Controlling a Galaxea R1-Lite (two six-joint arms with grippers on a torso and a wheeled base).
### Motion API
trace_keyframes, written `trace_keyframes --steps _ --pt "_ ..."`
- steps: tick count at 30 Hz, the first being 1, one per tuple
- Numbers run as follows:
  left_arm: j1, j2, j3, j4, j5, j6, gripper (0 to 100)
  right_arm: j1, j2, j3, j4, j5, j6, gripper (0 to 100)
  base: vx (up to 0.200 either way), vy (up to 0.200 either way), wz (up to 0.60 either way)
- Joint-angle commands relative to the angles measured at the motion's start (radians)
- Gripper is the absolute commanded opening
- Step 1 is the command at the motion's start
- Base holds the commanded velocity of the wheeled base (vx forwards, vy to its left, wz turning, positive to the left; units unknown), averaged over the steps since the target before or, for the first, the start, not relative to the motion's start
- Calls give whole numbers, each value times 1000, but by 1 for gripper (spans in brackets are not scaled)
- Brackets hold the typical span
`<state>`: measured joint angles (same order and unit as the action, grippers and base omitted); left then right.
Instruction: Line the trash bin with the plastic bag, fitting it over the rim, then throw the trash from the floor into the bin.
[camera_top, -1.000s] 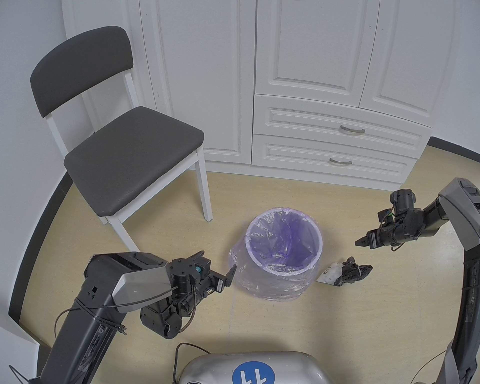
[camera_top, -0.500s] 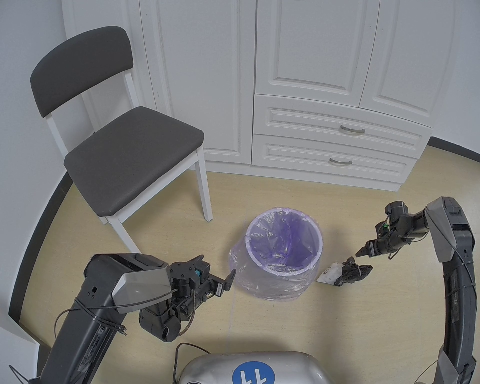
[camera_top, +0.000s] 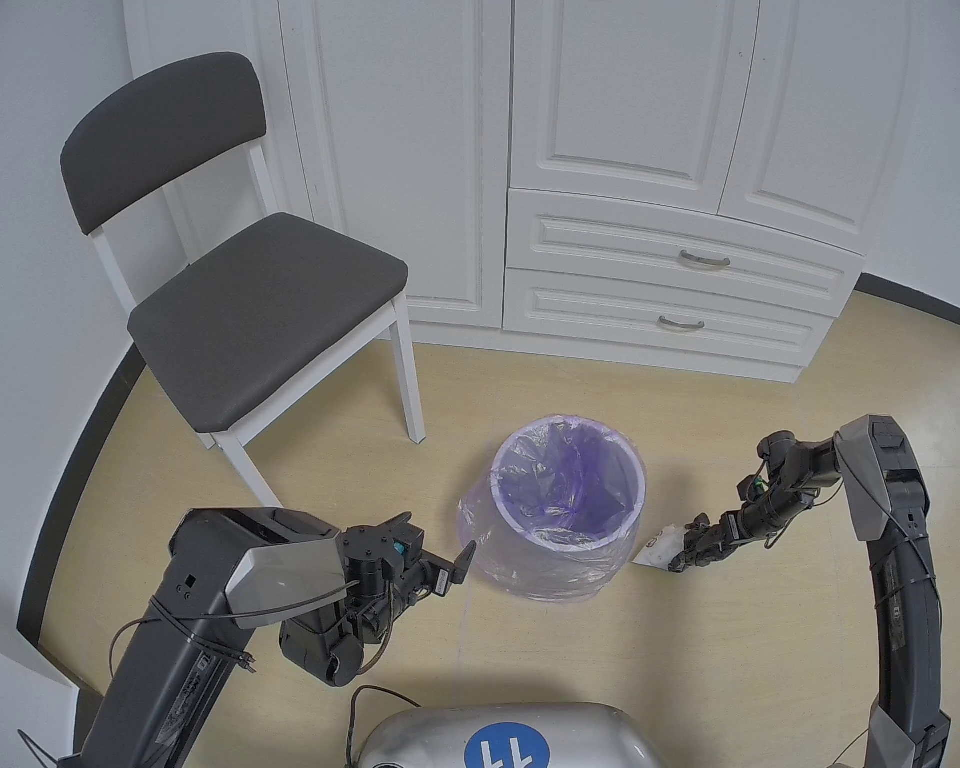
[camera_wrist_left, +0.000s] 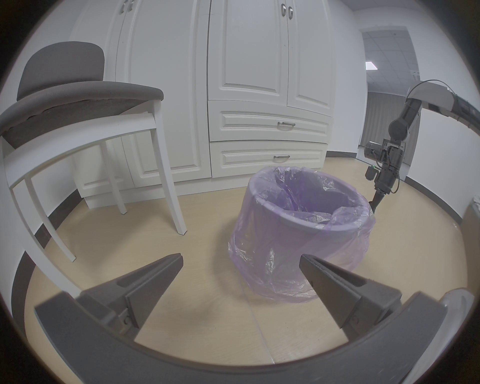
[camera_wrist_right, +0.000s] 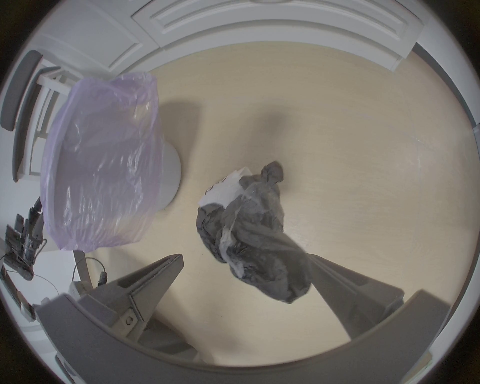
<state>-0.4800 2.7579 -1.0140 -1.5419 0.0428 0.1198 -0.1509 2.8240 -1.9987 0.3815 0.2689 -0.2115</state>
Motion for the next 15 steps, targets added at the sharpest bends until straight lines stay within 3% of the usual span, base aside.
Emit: trace_keyframes --steps 1,10,11,15 --pt "0 0 0 -1 0 0 100 11 26 -1 5 -2 -11 100 0 0 0" --pt "0 0 -1 0 0 -20 100 20 51 -1 -41 -16 -6 100 0 0 0" --pt "0 0 -1 0 0 -23 100 20 51 -1 -42 -16 -5 0 0 0 0" --pt "0 -1 8 -1 0 -25 100 17 38 -1 -49 -13 0 0 0 0 0"
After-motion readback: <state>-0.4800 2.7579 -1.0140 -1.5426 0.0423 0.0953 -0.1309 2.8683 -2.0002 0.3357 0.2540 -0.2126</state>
